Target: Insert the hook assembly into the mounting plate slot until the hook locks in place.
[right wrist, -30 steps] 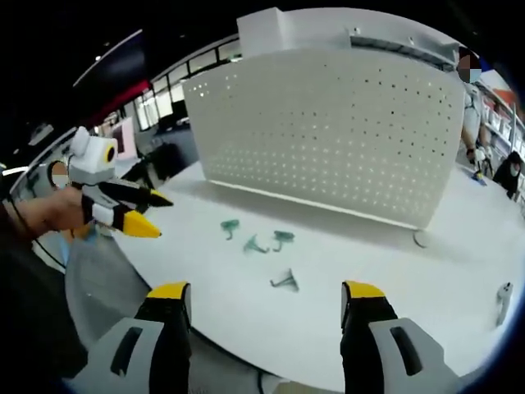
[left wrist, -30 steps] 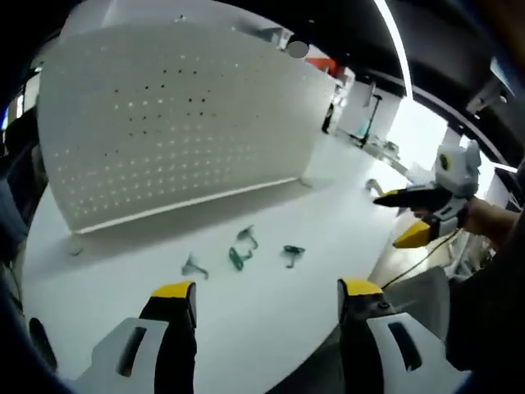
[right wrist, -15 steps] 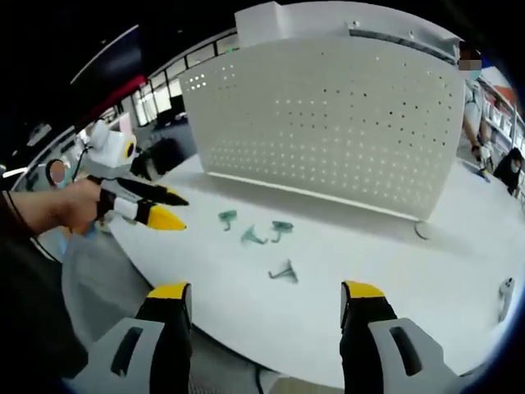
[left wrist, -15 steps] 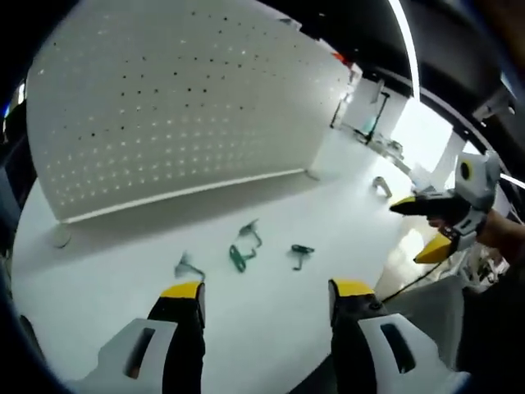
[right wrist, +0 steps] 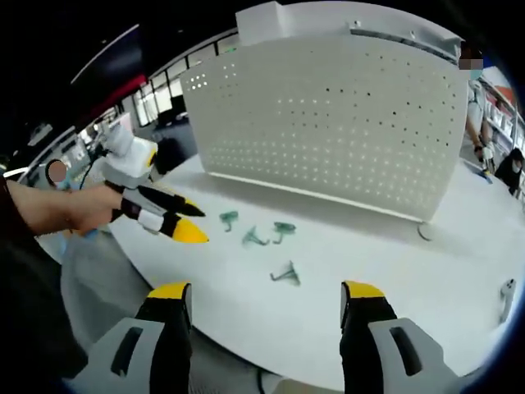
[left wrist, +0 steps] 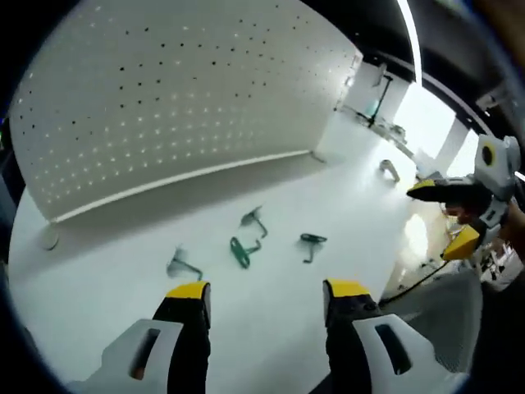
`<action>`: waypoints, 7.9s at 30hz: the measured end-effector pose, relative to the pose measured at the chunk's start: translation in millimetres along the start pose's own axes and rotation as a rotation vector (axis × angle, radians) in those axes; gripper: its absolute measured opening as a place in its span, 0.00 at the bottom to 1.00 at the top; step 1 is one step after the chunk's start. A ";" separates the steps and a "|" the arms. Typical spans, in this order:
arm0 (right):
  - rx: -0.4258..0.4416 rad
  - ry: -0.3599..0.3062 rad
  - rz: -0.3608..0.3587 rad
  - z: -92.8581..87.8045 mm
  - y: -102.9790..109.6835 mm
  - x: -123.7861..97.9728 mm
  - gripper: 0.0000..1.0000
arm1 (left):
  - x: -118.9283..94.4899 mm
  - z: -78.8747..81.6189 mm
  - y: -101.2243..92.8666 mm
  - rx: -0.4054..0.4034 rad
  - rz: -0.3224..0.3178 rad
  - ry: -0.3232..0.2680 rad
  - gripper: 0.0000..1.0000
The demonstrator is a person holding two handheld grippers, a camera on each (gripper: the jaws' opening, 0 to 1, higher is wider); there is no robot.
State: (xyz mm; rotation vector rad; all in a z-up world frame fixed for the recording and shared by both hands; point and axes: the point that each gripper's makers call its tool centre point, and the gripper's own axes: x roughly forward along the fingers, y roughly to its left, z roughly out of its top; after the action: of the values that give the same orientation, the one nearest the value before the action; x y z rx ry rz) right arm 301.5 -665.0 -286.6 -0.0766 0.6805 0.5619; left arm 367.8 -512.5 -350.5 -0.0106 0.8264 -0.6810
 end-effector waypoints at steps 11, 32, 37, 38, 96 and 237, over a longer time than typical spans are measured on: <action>0.004 0.021 0.006 -6.3 0.1 1.4 0.74 | 26.0 -4.2 12.3 0.038 0.030 0.051 0.53; 0.042 0.050 -0.008 -16.1 -11.4 3.8 0.73 | 61.6 3.7 7.5 0.062 0.002 0.121 0.39; 0.050 0.056 -0.008 -18.0 -13.5 5.5 0.73 | 70.1 5.4 9.5 0.070 0.004 0.147 0.35; 0.052 0.057 -0.008 -18.2 -13.9 5.7 0.73 | 72.6 8.7 9.1 0.054 -0.003 0.127 0.35; 0.090 0.071 0.005 -21.5 -12.6 11.0 0.72 | 82.4 2.4 38.4 0.096 0.017 0.204 0.02; 0.765 -0.254 0.505 110.0 105.8 17.6 0.00 | -108.8 67.8 -80.9 0.068 0.001 -0.259 0.02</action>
State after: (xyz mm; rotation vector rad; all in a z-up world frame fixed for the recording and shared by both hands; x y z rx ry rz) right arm 321.4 -539.9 -199.7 0.8884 0.6272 0.7414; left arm 317.0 -531.9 -209.1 -0.0360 0.5544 -0.6903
